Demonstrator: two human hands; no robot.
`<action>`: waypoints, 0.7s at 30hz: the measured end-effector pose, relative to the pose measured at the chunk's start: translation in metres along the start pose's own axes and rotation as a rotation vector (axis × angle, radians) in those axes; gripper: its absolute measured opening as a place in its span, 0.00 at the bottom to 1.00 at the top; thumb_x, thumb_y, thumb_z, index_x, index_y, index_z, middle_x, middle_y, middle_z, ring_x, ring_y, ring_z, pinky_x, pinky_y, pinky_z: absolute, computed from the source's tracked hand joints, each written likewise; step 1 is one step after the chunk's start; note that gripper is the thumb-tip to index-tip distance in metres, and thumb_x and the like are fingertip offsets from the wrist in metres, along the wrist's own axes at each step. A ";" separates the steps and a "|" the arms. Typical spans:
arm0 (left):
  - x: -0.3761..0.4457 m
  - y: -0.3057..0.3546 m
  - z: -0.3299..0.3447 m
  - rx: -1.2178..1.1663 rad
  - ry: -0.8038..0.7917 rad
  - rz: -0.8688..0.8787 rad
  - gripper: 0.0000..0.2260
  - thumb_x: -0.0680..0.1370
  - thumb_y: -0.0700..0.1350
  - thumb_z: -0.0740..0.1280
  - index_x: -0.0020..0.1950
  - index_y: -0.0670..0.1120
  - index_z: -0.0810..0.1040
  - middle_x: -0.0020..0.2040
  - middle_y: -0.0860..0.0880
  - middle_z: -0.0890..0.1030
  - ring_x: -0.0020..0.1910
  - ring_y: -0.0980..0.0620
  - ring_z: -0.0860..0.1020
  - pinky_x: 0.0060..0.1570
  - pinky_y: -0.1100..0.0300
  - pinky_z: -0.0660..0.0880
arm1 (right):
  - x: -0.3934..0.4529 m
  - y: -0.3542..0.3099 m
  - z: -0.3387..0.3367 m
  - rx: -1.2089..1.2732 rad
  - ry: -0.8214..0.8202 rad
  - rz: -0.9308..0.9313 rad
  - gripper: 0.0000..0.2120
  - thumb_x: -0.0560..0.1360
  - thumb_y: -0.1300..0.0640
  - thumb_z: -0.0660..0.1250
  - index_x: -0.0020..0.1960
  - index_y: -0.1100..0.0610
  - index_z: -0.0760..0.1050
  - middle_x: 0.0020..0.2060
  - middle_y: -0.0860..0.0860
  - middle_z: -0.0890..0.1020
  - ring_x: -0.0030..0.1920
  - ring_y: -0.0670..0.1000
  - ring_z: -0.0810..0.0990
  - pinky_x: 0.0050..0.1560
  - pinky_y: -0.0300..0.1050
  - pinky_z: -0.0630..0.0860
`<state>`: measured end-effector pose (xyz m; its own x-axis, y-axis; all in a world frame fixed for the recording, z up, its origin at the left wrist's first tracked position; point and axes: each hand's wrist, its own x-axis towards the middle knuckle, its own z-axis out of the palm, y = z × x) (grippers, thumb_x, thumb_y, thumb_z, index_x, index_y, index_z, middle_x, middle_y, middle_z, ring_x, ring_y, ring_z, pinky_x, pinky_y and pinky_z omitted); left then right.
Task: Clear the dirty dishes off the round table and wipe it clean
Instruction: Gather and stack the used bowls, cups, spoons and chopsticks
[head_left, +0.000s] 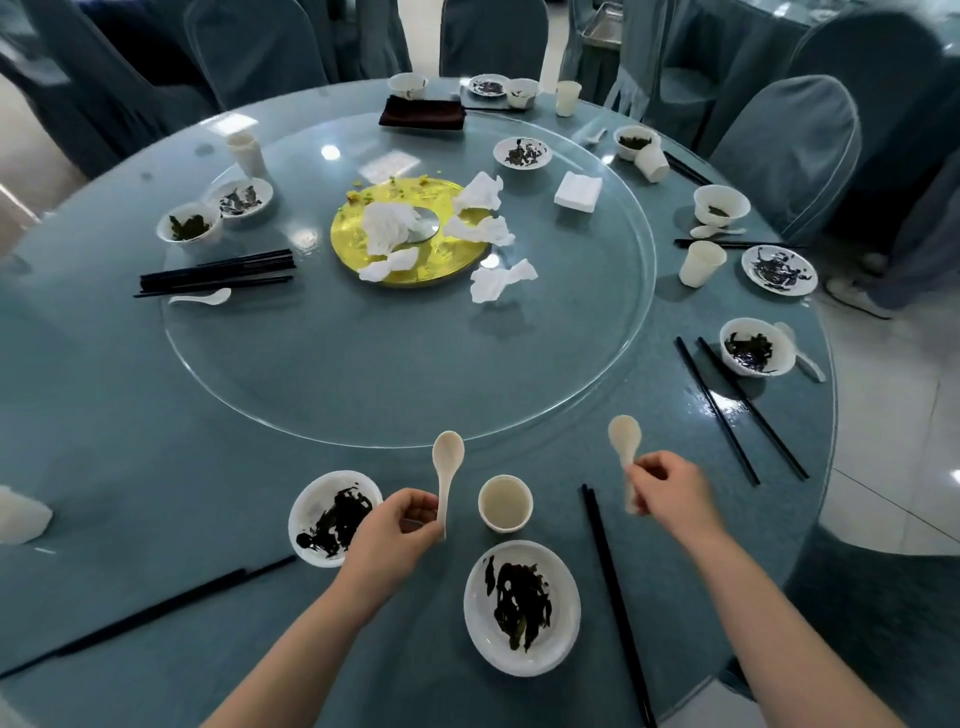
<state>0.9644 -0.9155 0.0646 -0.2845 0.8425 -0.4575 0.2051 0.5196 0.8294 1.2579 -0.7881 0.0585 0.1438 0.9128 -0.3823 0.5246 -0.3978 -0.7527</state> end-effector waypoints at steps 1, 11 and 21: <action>0.000 -0.001 -0.002 -0.003 -0.004 0.003 0.08 0.71 0.42 0.73 0.48 0.52 0.81 0.43 0.52 0.84 0.44 0.54 0.82 0.52 0.54 0.79 | -0.011 -0.012 0.011 0.102 -0.072 0.011 0.03 0.75 0.64 0.69 0.44 0.64 0.77 0.26 0.51 0.79 0.24 0.48 0.77 0.31 0.46 0.80; -0.017 -0.011 -0.037 -0.025 -0.005 0.107 0.08 0.74 0.37 0.72 0.49 0.49 0.81 0.43 0.52 0.84 0.44 0.55 0.82 0.47 0.63 0.77 | -0.116 -0.092 0.138 0.347 -0.585 0.114 0.04 0.79 0.64 0.65 0.47 0.64 0.72 0.30 0.56 0.78 0.27 0.49 0.78 0.29 0.40 0.77; -0.027 -0.033 -0.074 -0.057 -0.049 0.123 0.12 0.74 0.35 0.71 0.49 0.52 0.81 0.45 0.55 0.84 0.46 0.56 0.82 0.49 0.65 0.77 | -0.137 -0.102 0.188 0.262 -0.529 0.095 0.04 0.78 0.61 0.65 0.48 0.62 0.72 0.35 0.57 0.80 0.31 0.50 0.78 0.32 0.43 0.77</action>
<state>0.8964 -0.9661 0.0735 -0.2139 0.9060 -0.3653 0.1821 0.4044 0.8963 1.0268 -0.8904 0.0866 -0.2927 0.7289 -0.6189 0.2962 -0.5463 -0.7835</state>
